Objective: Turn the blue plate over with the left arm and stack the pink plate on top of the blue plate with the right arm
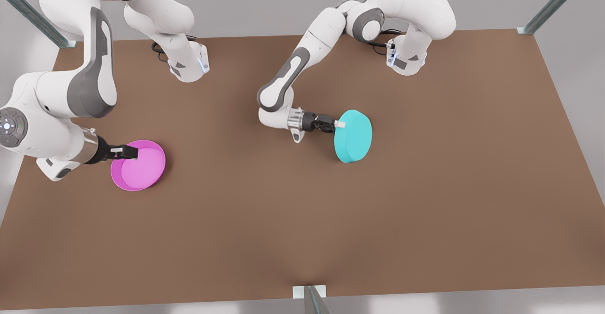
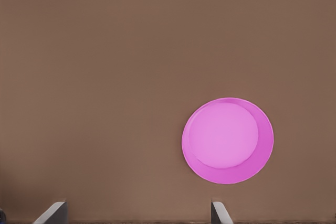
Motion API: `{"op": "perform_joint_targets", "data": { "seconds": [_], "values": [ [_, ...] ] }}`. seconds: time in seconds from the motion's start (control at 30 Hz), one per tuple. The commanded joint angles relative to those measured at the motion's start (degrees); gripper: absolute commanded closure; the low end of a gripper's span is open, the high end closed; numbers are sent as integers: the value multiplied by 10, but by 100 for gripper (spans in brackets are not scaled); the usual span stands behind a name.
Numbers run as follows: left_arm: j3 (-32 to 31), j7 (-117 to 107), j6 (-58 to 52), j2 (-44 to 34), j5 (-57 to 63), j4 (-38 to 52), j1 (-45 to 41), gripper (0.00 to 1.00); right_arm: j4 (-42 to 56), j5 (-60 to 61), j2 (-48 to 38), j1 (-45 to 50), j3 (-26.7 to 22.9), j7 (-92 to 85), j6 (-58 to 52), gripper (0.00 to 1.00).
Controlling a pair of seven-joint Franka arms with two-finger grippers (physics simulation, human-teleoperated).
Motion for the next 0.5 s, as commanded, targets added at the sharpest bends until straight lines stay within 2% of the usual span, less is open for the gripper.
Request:
{"op": "perform_joint_targets", "data": {
  "seconds": [0.0, 0.17, 0.23, 0.4, 0.47],
  "values": [
    [1, -13, 6, 0, -65, 7, 0, 0, 0, 0, 0, 0, 0, 1, 0, 0],
    [14, -186, 74, -2, -186, 21, 0, 0, -1, -2, 0, 0, 0, 1, 0, 0],
    [80, -239, 133, -4, -321, 34, -7, 0, -1, -4, 0, 0, 0, 1, -3, 0],
    [94, -376, 227, -5, -396, 34, -13, 0, -2, -4, 0, 1, 0, 1, -5, 0],
    [120, -384, 240, -7, -459, 34, -22, 0, -2, -5, 0, 1, 0, 1, -5, 0]
  ]
}}
